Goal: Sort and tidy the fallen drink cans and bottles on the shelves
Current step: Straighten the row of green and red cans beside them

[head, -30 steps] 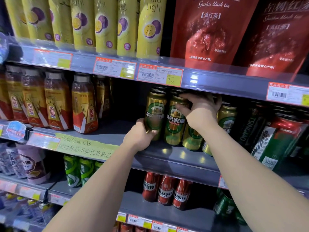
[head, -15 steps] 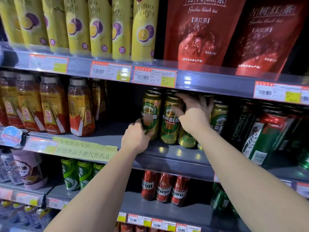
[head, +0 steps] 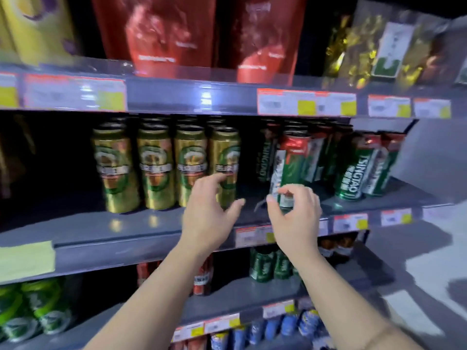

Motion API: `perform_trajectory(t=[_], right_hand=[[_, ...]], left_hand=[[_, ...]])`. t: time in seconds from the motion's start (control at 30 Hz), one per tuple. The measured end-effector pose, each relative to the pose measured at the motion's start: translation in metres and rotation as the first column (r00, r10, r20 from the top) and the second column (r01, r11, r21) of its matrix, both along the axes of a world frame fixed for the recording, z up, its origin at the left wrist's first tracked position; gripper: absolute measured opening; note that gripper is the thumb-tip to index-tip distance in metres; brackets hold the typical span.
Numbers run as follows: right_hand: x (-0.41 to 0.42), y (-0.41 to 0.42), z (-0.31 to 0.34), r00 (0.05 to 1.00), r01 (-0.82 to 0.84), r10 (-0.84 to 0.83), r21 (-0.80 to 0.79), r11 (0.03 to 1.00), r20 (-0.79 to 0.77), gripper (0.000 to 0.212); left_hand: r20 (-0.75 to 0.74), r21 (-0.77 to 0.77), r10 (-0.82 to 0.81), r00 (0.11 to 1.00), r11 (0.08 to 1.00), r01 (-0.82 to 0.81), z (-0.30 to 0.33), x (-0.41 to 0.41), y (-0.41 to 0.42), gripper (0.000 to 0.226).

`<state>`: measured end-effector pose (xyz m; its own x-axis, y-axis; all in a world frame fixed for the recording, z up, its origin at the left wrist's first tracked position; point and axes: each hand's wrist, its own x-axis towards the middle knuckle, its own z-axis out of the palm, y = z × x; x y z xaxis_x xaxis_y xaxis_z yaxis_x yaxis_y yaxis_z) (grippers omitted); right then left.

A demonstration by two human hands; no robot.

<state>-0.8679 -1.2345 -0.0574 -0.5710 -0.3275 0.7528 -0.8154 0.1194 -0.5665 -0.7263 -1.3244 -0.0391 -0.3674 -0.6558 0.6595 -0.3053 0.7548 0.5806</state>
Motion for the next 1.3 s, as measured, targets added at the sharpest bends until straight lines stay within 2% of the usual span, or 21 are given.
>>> perform_trajectory(t=[0.07,0.17,0.23,0.27,0.33,0.43,0.53,0.63,0.73,0.83,1.0,1.17,1.3], right_hand=[[-0.031,0.018,0.001,0.999,0.029,-0.028,-0.012,1.0,0.023,0.016],[-0.08,0.046,0.007,0.99,0.029,-0.029,0.001,1.0,0.135,0.019],[-0.108,0.057,0.013,0.975,-0.011,-0.001,0.051,0.999,0.223,0.021],[-0.119,0.058,0.016,0.966,-0.055,0.028,0.101,0.993,0.255,0.022],[-0.133,0.055,0.022,0.954,-0.178,0.112,0.226,0.958,0.276,0.03],[-0.138,0.045,0.024,0.928,-0.333,0.237,0.356,0.873,0.287,0.039],[-0.143,0.037,0.02,0.901,-0.409,0.299,0.384,0.828,0.315,0.043],[-0.147,0.031,0.021,0.882,-0.452,0.325,0.419,0.788,0.341,0.048],[-0.149,0.025,0.025,0.871,-0.471,0.321,0.443,0.763,0.372,0.057],[-0.153,0.01,0.033,0.891,-0.435,0.276,0.502,0.747,0.361,0.068],[-0.161,-0.006,0.044,0.818,-0.53,0.32,0.411,0.742,0.478,0.055],[-0.164,-0.007,0.037,0.845,-0.482,0.293,0.399,0.78,0.447,0.054],[-0.169,-0.012,0.032,0.803,-0.528,0.325,0.346,0.775,0.499,0.063]], left_hand=[[0.09,0.1,-0.071,0.993,0.993,0.062,0.002,-0.036,0.008,0.072],[0.199,0.251,-0.09,0.976,0.967,0.038,0.009,-0.081,0.016,0.09],[0.246,0.347,-0.112,0.963,0.938,0.021,0.011,-0.105,0.016,0.09],[0.275,0.365,-0.111,0.955,0.931,0.002,0.011,-0.113,0.016,0.079],[0.299,0.375,-0.079,0.951,0.926,-0.041,0.01,-0.122,0.016,0.058],[0.262,0.403,0.011,0.965,0.907,-0.12,0.007,-0.122,0.019,0.05],[0.239,0.361,0.17,0.956,0.898,-0.25,0.006,-0.121,0.023,0.052],[0.212,0.377,0.268,0.94,0.865,-0.331,0.011,-0.129,0.021,0.065],[0.248,0.397,0.273,0.929,0.847,-0.354,0.016,-0.14,0.013,0.07],[0.235,0.439,0.199,0.951,0.852,-0.287,0.019,-0.148,0.006,0.069],[0.189,0.429,0.155,0.97,0.875,-0.224,0.012,-0.159,0.007,0.068],[0.182,0.381,0.171,0.968,0.896,-0.23,0.003,-0.155,0.007,0.058],[0.175,0.42,0.237,0.956,0.86,-0.29,0.002,-0.158,0.002,0.078]])
